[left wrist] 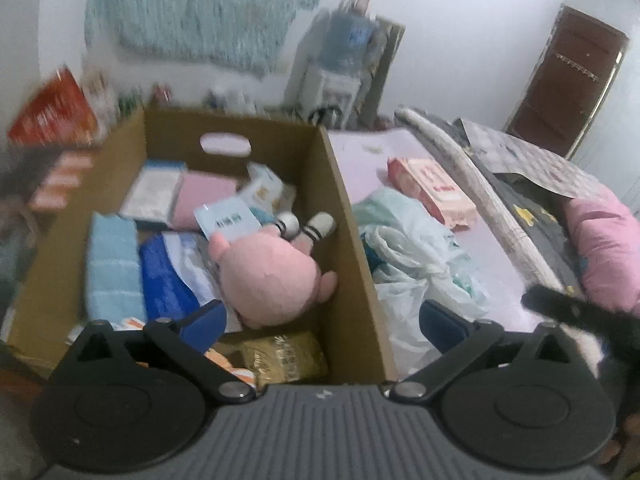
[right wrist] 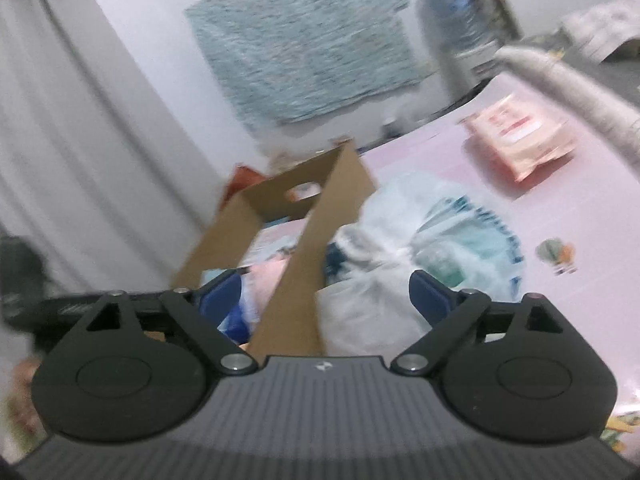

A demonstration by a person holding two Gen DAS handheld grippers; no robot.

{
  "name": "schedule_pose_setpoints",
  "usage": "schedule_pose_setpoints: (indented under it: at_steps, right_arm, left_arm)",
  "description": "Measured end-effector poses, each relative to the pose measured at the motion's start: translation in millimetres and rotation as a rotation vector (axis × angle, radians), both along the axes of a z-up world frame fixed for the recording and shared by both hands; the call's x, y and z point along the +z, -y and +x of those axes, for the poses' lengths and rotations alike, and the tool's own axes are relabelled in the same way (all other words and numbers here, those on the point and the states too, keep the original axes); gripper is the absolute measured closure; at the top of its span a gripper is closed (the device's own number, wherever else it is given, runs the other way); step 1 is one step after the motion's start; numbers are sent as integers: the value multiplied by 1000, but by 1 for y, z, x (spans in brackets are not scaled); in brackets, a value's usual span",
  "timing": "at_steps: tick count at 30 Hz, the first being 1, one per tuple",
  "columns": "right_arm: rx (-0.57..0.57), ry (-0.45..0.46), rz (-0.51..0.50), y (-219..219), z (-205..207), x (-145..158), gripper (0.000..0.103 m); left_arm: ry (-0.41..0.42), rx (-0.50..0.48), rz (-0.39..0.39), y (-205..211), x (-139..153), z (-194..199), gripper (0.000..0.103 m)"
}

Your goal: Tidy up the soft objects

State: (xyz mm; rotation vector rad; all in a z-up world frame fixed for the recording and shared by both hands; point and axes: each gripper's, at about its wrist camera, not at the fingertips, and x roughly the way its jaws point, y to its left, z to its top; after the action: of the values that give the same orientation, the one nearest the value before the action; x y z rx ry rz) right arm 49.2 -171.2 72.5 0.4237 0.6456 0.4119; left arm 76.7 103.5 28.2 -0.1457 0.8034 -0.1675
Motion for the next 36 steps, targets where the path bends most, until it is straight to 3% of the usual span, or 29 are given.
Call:
schedule_pose_setpoints:
  at_steps: [4,7,12,15,18,22,25,31,36]
  right_arm:
    - [-93,37,-151,-18,-3,17,1]
    - [-150,103,-279,-33,-12,30,1]
    - [-238,140,-397,-49,-28,36,1]
    - [-318,157,-483,-58,-38,36,1]
    - [-375,188,-570,-65,-49,35,1]
    - [-438,250,-655,-74,-67,36,1]
    - [-421,253,-645,-72,-79,36,1]
    - [-383,133,-503,-60,-89,24,1]
    - [-311,70,-471,-68,-87,13,1]
  left_arm:
    - [30,11,132,14,2,-19,0]
    - [37,46,150,16,1,-31,0]
    - [56,135,135,14,-1,-47,0]
    - [72,190,203,19,-1,-53,0]
    - [79,192,271,28,0,-54,0]
    - [71,154,271,33,0,-54,0]
    - [72,157,278,35,-1,-54,0]
    - [34,175,223,23,-2,-52,0]
    - [12,220,220,10,-3,-56,0]
